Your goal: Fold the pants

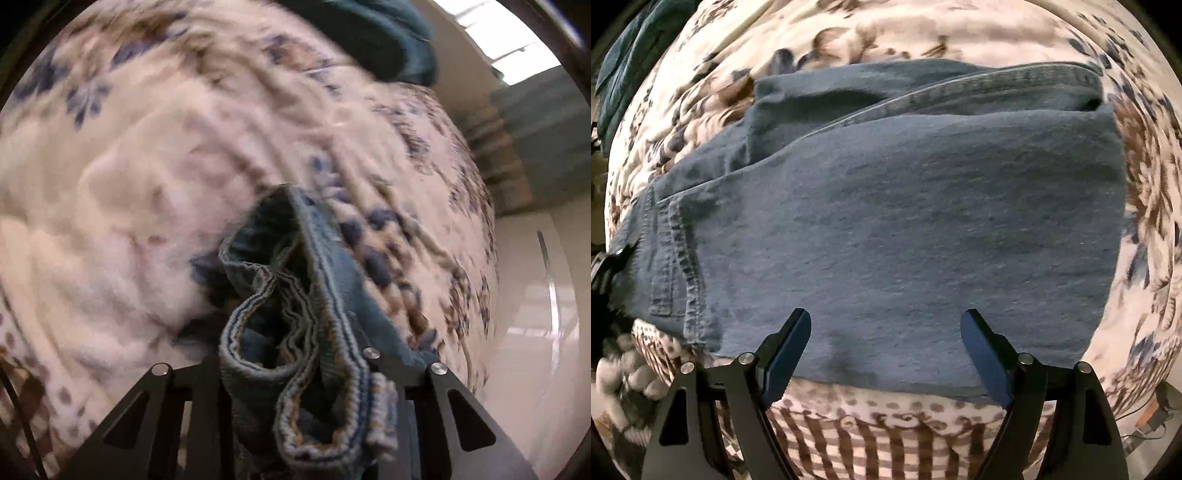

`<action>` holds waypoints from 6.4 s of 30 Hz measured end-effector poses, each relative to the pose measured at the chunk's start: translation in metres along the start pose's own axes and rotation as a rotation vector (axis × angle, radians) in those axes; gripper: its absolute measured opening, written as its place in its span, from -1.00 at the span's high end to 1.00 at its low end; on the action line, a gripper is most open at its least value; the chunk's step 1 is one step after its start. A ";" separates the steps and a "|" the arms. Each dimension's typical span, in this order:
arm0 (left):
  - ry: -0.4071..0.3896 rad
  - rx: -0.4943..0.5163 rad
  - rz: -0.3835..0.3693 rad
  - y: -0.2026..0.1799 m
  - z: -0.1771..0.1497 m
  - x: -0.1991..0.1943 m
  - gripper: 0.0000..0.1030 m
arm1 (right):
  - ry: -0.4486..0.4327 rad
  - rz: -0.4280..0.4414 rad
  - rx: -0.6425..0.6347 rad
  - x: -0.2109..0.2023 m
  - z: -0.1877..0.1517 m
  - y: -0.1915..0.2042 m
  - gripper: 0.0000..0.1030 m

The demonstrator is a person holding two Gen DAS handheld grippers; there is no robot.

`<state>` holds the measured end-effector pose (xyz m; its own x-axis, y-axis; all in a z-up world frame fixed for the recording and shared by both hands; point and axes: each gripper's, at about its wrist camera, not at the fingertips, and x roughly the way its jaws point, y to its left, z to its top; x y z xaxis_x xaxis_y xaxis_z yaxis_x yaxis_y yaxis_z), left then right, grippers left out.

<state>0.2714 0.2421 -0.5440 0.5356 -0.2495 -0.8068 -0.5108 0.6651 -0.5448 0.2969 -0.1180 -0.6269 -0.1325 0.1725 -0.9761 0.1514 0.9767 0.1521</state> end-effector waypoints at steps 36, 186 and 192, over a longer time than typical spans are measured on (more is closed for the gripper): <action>0.313 1.073 0.026 -0.325 -0.316 0.073 -0.07 | -0.133 0.049 0.407 -0.082 -0.061 -0.314 -0.66; 0.462 0.495 0.100 -0.137 -0.137 0.090 -0.96 | 0.097 0.503 0.150 -0.024 0.054 -0.210 0.09; 0.481 0.572 0.183 -0.128 -0.157 0.088 -0.96 | 0.078 0.557 0.242 -0.063 0.026 -0.207 0.35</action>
<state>0.2788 0.0243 -0.5811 0.0582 -0.2921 -0.9546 -0.0656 0.9531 -0.2956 0.2995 -0.3347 -0.6014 -0.0390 0.6668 -0.7442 0.4353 0.6817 0.5880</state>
